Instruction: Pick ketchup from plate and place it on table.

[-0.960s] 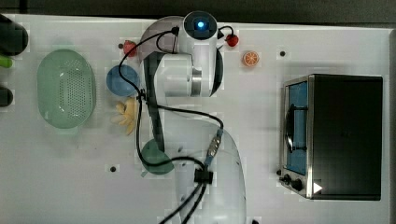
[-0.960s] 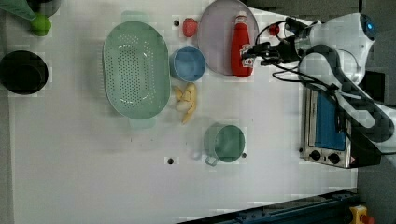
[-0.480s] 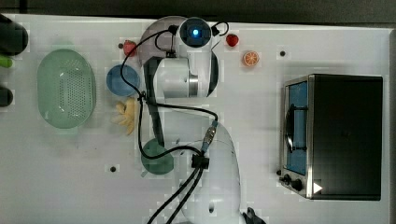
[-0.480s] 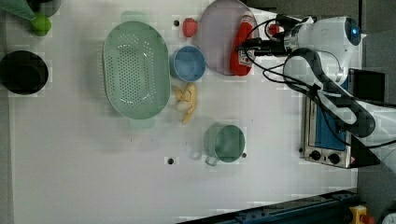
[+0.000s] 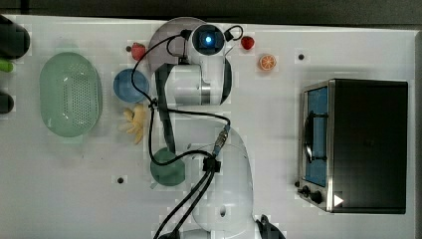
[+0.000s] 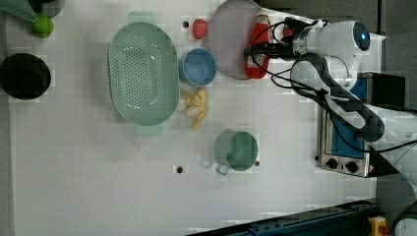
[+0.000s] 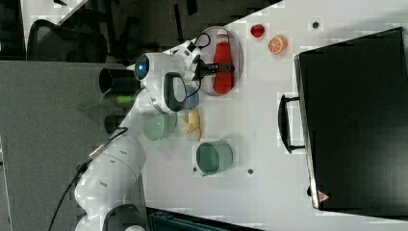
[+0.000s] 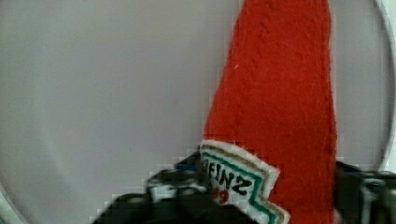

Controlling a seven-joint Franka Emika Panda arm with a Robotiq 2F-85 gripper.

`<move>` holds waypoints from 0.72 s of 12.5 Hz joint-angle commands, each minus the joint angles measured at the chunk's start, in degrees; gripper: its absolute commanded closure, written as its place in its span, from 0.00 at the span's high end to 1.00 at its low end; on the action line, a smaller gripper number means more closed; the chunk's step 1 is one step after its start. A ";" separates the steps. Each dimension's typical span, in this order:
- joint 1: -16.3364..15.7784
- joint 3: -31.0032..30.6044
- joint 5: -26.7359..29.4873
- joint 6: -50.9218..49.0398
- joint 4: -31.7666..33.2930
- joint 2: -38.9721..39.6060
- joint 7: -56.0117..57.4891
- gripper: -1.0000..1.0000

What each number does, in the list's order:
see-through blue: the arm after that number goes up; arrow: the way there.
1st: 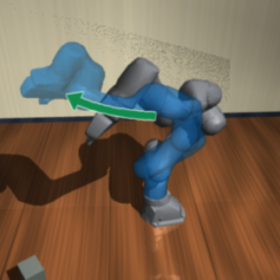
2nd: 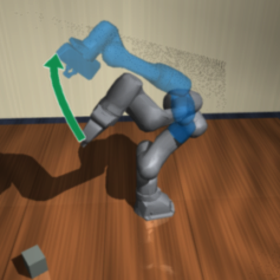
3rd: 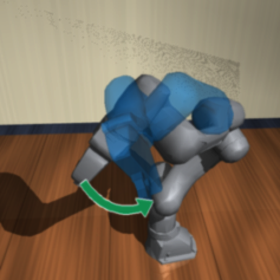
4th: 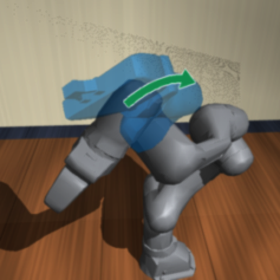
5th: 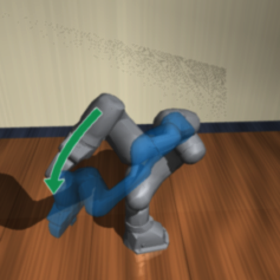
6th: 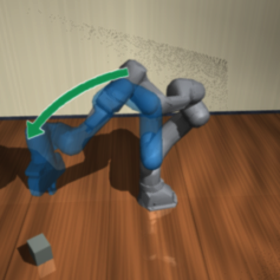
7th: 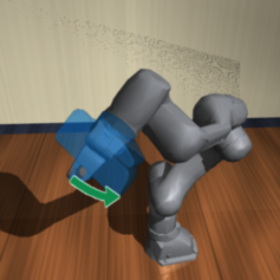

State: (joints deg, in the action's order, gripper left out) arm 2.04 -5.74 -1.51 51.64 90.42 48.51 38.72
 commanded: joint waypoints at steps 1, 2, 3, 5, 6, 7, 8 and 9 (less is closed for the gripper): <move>0.20 -0.42 -0.17 -0.24 -1.91 -1.51 1.77 0.58; 0.20 -0.44 -0.06 -0.30 -1.90 -2.23 1.73 0.58; 0.27 -0.44 0.12 -0.36 -1.90 -3.36 1.36 0.58; 0.79 -0.43 1.51 -1.10 -1.72 -7.04 -0.62 0.58; 1.24 -0.43 2.31 -3.06 -1.37 -9.54 -1.32 0.58; 1.68 -0.43 2.84 -6.42 -1.09 -12.28 -1.34 0.58; 2.13 -0.37 3.03 -10.63 -0.76 -15.13 -1.35 0.58; 2.66 -0.31 3.04 -15.16 -0.53 -18.07 -1.35 0.58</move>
State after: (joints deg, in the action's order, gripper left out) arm 3.36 -6.12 0.29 36.82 92.71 36.73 38.72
